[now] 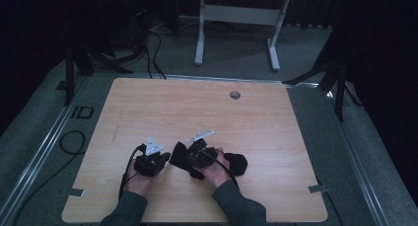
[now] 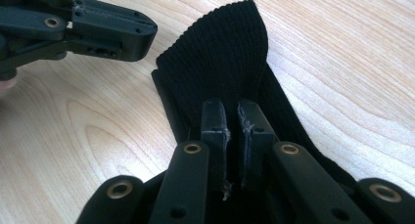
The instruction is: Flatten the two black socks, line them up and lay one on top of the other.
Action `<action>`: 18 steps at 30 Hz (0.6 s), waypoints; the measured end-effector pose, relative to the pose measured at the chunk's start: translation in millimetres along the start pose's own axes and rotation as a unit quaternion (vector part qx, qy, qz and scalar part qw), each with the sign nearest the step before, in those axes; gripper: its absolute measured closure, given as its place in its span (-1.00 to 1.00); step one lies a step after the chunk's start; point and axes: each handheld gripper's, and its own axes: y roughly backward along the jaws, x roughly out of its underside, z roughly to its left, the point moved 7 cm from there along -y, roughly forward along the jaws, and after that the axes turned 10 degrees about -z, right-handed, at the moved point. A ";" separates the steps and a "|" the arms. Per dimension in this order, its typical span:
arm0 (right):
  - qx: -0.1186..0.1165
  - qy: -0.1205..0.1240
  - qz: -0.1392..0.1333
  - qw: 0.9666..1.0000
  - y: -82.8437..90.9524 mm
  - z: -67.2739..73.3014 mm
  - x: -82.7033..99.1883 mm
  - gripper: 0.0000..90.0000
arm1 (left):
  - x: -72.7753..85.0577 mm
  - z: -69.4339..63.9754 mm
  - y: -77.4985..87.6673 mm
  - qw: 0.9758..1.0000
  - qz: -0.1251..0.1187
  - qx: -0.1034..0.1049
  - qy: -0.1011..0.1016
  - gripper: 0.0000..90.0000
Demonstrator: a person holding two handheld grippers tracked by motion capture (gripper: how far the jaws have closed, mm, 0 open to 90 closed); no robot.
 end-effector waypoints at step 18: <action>-0.001 0.004 0.011 1.000 -6.5 3.7 6.0 0.84 | 1.2 -11.3 -22.4 1.000 0.001 0.009 -0.029 0.98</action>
